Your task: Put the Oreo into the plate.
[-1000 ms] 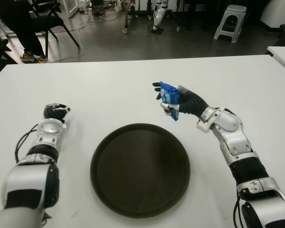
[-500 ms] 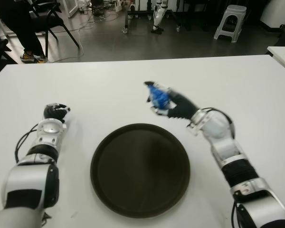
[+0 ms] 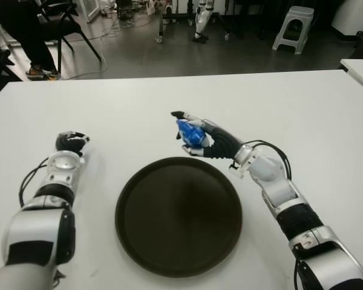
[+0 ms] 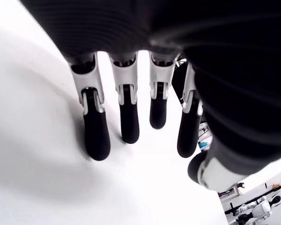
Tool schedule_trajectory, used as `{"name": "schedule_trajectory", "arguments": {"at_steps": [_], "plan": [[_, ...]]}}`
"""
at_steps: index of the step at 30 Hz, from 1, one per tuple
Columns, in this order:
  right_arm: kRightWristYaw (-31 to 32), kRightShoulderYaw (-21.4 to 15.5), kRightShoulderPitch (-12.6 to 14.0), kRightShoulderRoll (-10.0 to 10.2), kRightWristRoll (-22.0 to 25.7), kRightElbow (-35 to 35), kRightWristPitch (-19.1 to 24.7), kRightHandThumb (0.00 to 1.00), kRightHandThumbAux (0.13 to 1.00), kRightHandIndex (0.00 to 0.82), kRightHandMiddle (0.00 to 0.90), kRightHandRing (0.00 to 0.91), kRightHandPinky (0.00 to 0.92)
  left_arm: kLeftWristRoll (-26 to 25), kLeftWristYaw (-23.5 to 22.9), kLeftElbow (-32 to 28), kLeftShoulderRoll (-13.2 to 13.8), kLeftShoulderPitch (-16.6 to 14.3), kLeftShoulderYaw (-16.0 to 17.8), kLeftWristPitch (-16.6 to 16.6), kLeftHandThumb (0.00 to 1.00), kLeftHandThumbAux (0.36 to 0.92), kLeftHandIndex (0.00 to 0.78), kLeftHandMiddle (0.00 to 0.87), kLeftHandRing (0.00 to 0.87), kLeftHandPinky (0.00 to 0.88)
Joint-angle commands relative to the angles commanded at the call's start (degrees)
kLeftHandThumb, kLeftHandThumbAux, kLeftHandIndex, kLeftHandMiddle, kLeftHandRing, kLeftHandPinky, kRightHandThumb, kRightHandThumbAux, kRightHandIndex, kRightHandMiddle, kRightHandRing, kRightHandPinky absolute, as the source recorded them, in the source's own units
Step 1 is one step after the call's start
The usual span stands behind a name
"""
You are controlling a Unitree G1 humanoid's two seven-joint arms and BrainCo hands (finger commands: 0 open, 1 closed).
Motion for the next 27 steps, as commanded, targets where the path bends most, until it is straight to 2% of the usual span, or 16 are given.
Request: {"name": "schedule_trajectory", "arguments": {"at_steps": [8,27], "plan": [[-0.8,0.8,0.1,0.0,-1.3,-0.5,0.2,0.713,0.711,0.425,0.068,0.017,0.000,-0.4,-0.1,0.0,0.0,0.0,0.4,0.0,0.686,0.719,0.400,0.176,0.207,0.241],[-2.9,2.4,0.7,0.6,-3.6,-0.9,0.3,0.715,0.709,0.426,0.069,0.016,0.000,0.6,0.6,0.0,0.1,0.0,-0.6,0.2,0.681,0.721,0.399,0.162,0.190,0.208]]}}
